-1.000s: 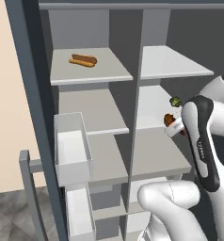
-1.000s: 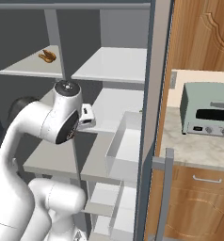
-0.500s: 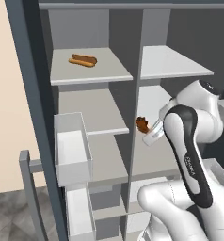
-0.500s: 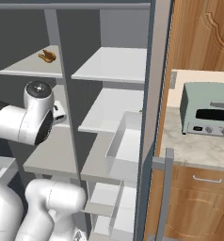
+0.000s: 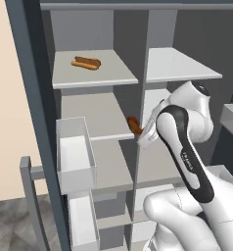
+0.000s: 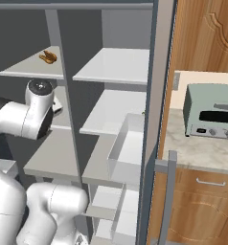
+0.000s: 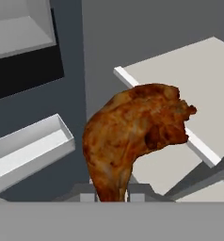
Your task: There's a chicken drumstick in the fridge that needs to be moved to the freezer for freezing. Pick up the chicken drumstick from the fridge, place it on any shelf in the freezer, and close the fridge and freezer doors when done.
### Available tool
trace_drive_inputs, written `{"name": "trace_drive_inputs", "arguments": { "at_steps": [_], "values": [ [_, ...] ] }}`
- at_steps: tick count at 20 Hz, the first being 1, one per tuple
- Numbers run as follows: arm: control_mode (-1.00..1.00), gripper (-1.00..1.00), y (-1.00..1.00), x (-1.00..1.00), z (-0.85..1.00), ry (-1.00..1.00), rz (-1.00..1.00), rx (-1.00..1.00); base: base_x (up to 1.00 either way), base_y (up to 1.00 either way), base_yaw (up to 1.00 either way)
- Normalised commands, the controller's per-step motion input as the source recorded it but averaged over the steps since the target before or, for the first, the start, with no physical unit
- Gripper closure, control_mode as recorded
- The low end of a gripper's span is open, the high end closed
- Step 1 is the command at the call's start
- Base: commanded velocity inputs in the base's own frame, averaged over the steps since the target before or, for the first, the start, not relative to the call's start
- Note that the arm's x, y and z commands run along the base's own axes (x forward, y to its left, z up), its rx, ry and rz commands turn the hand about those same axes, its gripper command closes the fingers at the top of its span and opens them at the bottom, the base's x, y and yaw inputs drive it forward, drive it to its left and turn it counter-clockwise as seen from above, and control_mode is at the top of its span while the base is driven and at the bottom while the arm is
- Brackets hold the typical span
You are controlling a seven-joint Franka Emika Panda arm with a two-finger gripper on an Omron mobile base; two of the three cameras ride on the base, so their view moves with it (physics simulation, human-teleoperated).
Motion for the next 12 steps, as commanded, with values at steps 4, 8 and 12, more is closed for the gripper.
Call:
{"name": "trace_drive_inputs", "arguments": {
  "at_steps": [4,8,12],
  "values": [
    [-1.00,1.00,0.47,0.40,-0.04,-0.06,0.00,-0.05,0.00,0.00,0.00],
    [-1.00,1.00,0.42,0.51,-0.12,0.00,0.00,-0.02,0.00,0.00,0.00],
    [-1.00,1.00,0.04,0.46,-0.18,0.00,0.00,0.00,0.00,0.00,0.00]
  ]
}}
